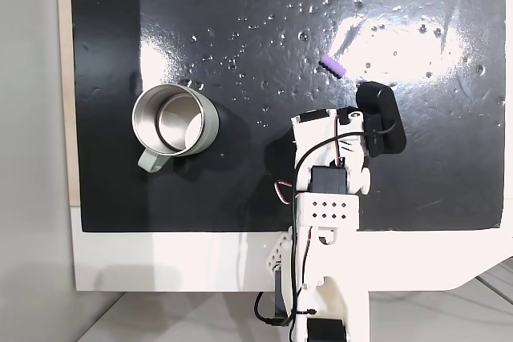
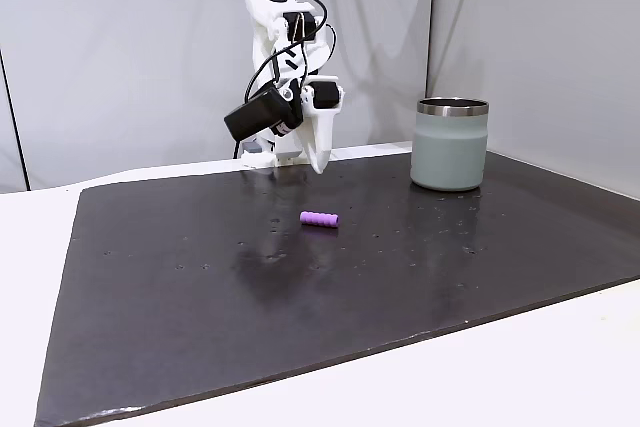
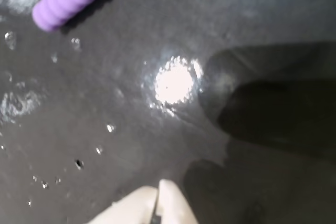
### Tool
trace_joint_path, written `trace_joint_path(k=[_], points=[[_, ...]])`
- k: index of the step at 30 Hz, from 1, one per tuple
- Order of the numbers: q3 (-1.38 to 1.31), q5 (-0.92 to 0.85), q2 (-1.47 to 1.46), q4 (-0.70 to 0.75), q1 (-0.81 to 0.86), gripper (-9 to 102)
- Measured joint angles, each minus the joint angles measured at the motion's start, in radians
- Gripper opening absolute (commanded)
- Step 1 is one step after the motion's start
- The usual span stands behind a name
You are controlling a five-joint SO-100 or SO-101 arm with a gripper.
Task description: Grasp a pengrip and put it in the cup.
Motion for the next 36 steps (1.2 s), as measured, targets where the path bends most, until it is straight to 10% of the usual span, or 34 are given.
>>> trace_joint_path(k=[25, 36], points=[[-0.388, 0.245, -0.433, -0.028, 0.034, 0], [-0.532, 0.449, -0.554, 0.112, 0.034, 22]])
